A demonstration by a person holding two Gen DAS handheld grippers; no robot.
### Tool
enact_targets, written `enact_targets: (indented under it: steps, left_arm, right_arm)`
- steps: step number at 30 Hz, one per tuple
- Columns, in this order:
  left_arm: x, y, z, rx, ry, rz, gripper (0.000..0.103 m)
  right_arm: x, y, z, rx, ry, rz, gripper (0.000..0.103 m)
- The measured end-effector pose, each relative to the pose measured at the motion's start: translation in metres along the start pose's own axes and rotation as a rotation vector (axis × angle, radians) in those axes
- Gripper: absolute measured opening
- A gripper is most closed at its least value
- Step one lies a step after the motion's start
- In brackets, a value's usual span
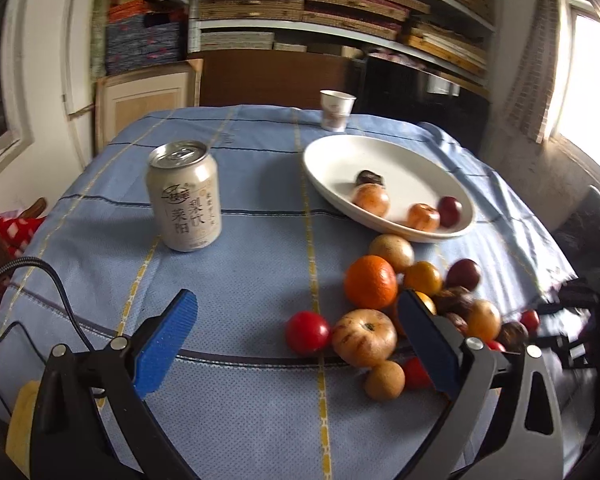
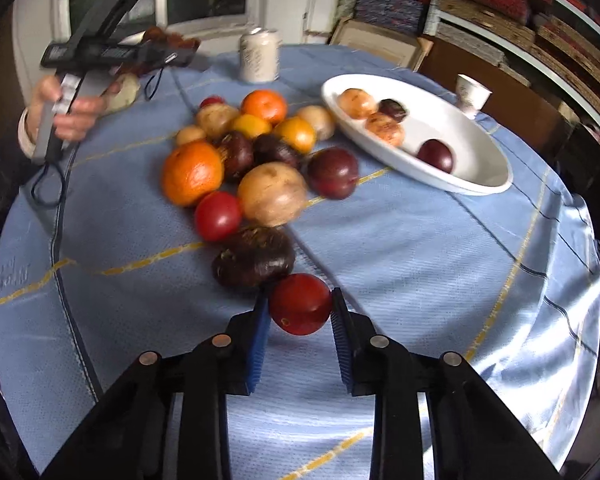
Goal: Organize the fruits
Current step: 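Grasp a red tomato with the right gripper, then grasp another red tomato with the left gripper while the right gripper holds its tomato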
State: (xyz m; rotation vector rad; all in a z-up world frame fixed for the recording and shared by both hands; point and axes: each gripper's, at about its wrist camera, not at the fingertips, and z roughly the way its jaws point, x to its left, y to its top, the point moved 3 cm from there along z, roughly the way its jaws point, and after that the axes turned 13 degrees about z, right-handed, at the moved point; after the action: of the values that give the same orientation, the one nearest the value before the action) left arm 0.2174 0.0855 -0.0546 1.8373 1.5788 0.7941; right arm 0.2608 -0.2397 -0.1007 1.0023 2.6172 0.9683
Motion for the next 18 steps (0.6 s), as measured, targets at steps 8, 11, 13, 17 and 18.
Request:
enact_targets:
  steps: [8,11,13,17,18]
  left_arm:
    - [-0.053,-0.013,0.0,0.029,-0.239,0.159,0.092]
    - [-0.088,-0.018,-0.001,0.041,-0.261,0.282,0.078]
    - [-0.099,-0.019,-0.003,0.041,-0.277,0.31,0.072]
    - [-0.107,-0.017,-0.004,0.037,-0.294,0.314,0.069]
    - [-0.111,-0.017,-0.001,0.056,-0.299,0.329,0.069]
  right_arm:
    - [0.01,0.024,-0.019,-0.141,0.131,0.075,0.03]
    - [0.014,0.031,-0.018,-0.162,0.151,0.116,0.03]
    - [0.019,0.035,-0.017,-0.168,0.176,0.133,0.03]
    - [0.029,0.035,-0.015,-0.162,0.191,0.127,0.03]
    - [0.031,0.035,-0.014,-0.157,0.199,0.129,0.03]
